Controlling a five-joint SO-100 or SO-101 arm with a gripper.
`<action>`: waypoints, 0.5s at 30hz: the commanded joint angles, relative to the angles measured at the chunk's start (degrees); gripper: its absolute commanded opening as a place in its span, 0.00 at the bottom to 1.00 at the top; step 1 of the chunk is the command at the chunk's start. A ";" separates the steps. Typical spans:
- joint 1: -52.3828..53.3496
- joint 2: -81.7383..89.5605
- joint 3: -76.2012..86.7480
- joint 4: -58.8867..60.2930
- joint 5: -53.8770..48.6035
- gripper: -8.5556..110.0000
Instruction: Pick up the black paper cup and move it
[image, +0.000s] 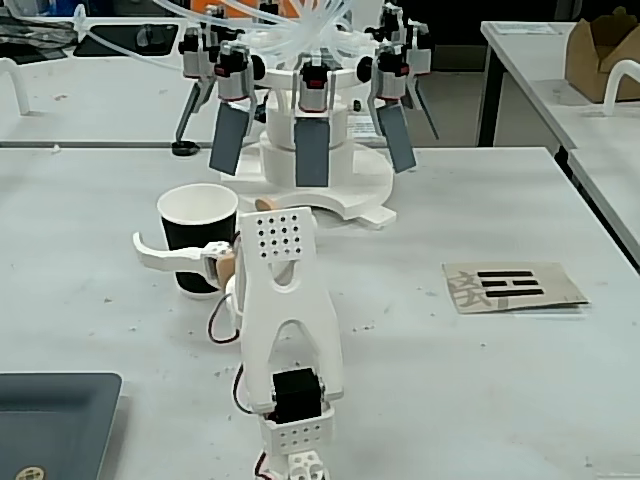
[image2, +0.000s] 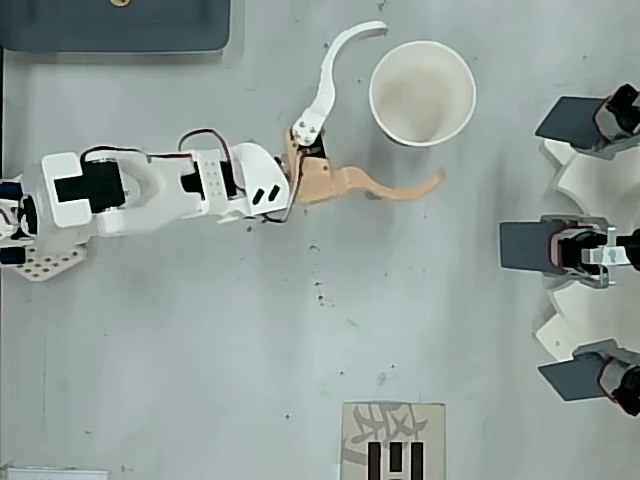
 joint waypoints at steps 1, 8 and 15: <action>-0.97 0.00 -4.48 -0.18 0.53 0.51; -2.11 -3.78 -9.84 1.14 0.79 0.51; -3.08 -6.33 -13.80 2.81 1.05 0.51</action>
